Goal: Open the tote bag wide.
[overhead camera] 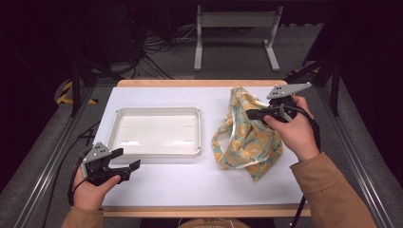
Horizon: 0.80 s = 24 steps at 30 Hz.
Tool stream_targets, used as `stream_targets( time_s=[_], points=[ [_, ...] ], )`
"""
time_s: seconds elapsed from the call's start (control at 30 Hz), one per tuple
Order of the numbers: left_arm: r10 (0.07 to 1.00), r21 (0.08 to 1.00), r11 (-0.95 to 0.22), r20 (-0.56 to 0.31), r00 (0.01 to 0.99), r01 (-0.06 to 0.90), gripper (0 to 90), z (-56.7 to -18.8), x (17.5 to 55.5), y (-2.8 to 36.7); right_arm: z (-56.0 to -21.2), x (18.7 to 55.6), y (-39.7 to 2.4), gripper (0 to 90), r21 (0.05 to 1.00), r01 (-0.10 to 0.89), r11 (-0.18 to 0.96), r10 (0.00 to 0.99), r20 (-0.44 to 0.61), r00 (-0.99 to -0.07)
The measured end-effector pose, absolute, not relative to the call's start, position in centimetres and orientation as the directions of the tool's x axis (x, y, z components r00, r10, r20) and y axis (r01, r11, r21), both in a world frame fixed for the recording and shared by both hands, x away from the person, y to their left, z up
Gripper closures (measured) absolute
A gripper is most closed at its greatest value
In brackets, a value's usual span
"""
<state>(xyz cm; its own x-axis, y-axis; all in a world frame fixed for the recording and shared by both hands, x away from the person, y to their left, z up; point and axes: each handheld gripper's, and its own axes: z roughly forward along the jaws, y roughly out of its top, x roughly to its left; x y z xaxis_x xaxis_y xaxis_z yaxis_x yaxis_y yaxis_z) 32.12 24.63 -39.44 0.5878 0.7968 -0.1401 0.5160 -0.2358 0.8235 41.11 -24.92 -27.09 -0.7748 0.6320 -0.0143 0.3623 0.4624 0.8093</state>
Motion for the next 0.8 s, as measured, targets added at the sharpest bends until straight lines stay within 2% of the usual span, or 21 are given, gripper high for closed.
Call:
stream_targets(
  time_s=[0.4, 0.67, 0.8],
  points=[
    [0.794, 0.817, -0.247, -0.137, 0.592, 0.521, 19.4, -39.7, 32.3, 24.2, -25.3, 40.6, -27.4, 90.0, 0.853, 0.351, 0.386, 0.655, 0.015, -0.755],
    [0.793, 0.810, -0.252, -0.141, 0.593, 0.529, 19.3, -40.0, 32.5, 24.2, -24.8, 40.3, -30.4, 90.0, 0.885, 0.365, 0.290, 0.677, 0.079, -0.732],
    [0.794, 0.810, -0.250, -0.142, 0.591, 0.531, 19.3, -40.0, 32.4, 24.1, -25.1, 40.0, -32.5, 90.0, 0.904, 0.374, 0.207, 0.686, 0.138, -0.715]
  ],
)
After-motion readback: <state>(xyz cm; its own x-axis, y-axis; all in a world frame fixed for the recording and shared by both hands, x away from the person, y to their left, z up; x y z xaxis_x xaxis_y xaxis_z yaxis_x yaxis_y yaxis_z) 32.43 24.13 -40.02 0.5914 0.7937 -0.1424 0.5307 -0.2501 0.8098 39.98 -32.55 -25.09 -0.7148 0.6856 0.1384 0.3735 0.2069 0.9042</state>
